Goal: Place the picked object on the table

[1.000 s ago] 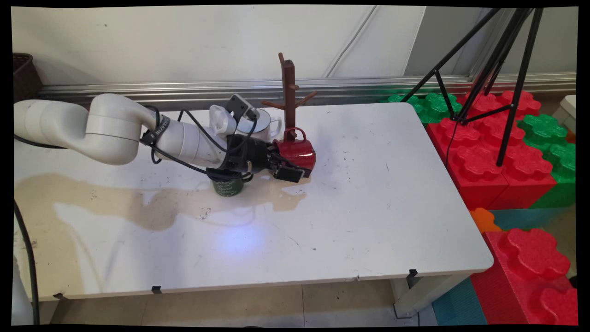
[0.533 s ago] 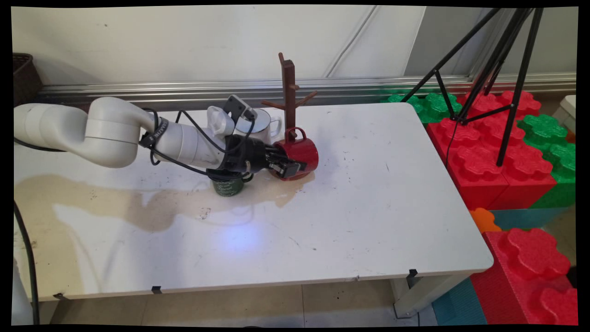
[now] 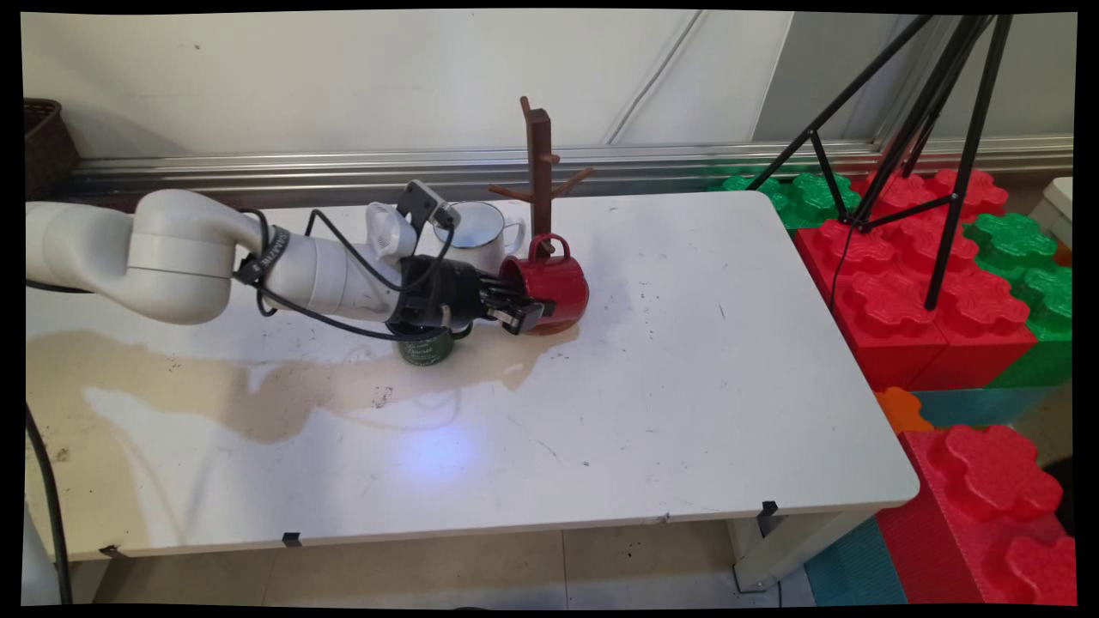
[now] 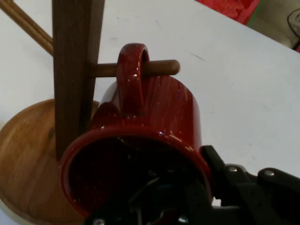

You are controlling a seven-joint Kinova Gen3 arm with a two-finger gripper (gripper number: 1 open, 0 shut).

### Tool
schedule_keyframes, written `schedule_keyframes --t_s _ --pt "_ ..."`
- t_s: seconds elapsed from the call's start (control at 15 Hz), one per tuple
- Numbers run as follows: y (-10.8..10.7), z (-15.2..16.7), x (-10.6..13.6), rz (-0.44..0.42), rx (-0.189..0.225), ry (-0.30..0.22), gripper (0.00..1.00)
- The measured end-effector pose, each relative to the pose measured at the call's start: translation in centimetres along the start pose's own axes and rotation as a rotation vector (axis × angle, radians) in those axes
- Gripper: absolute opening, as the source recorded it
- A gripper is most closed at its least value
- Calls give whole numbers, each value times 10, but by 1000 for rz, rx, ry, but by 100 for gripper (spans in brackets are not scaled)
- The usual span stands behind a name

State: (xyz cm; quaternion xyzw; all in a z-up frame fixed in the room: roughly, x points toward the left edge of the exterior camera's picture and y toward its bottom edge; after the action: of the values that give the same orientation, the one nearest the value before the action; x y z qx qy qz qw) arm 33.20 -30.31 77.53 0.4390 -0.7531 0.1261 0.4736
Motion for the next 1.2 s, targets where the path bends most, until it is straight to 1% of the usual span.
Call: schedule_keyframes --t_s 0.33,0.53,0.73,0.8,0.93,1.0,1.2 --pt "7 -11 -3 6 -20 11 0" --pt "15 -19 -4 43 -54 16 0" --pt "21 -24 -2 67 -78 27 0" --pt "23 -27 -1 85 -93 30 0" --pt "25 -30 -1 117 -108 24 0" --pt "26 -33 -1 135 -114 16 0" --pt "30 -43 -1 215 -154 -7 0"
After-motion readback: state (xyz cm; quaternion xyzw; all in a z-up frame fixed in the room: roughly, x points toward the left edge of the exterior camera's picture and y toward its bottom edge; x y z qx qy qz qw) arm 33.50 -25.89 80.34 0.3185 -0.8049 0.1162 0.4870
